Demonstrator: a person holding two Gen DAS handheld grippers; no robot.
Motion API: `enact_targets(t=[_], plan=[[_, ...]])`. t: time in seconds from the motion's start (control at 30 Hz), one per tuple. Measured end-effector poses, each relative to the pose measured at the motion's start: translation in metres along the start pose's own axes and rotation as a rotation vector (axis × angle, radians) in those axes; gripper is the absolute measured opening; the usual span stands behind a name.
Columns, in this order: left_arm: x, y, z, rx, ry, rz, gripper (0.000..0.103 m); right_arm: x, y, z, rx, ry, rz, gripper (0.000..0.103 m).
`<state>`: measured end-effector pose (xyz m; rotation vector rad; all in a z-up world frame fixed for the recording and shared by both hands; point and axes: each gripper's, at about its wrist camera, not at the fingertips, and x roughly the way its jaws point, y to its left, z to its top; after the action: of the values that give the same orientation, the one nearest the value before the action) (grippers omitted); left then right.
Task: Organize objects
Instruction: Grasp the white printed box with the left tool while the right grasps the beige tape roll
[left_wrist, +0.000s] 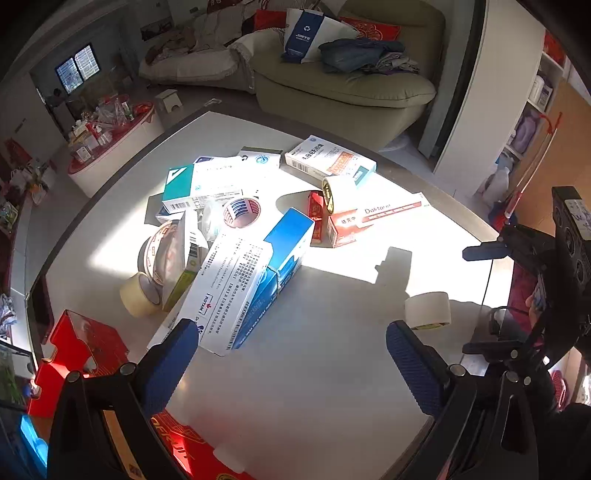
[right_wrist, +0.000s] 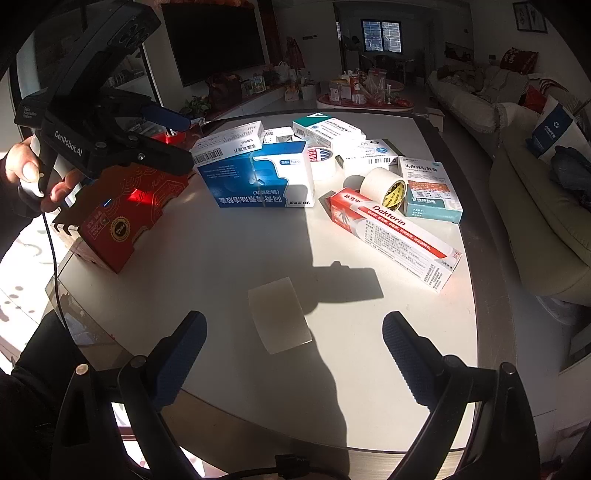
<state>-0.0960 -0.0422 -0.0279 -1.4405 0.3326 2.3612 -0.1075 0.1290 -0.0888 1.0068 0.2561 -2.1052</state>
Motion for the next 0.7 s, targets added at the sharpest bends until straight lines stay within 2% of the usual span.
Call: enact_targets(t=[0.13, 0.3, 0.4, 0.6, 0.7], plan=[[0.004, 0.020, 0.003, -0.028, 0.040, -0.104, 0.103, 0.005, 0.011, 0.002, -0.059, 0.011, 0.036, 0.096], [0.009, 0.040, 0.007, -0.118, 0.042, -0.168, 0.103, 0.010, 0.021, 0.004, -0.098, 0.021, 0.030, 0.096], [0.011, 0.039, 0.011, -0.102, 0.046, -0.147, 0.103, 0.008, 0.023, 0.005, -0.091, 0.007, 0.038, 0.096], [0.030, 0.024, 0.023, 0.091, 0.157, -0.009, 0.103, 0.014, 0.022, 0.003, -0.113, 0.028, 0.040, 0.096], [0.040, 0.025, 0.029, 0.146, 0.197, -0.006, 0.103, 0.016, 0.023, 0.004, -0.131, 0.039, 0.039, 0.096]])
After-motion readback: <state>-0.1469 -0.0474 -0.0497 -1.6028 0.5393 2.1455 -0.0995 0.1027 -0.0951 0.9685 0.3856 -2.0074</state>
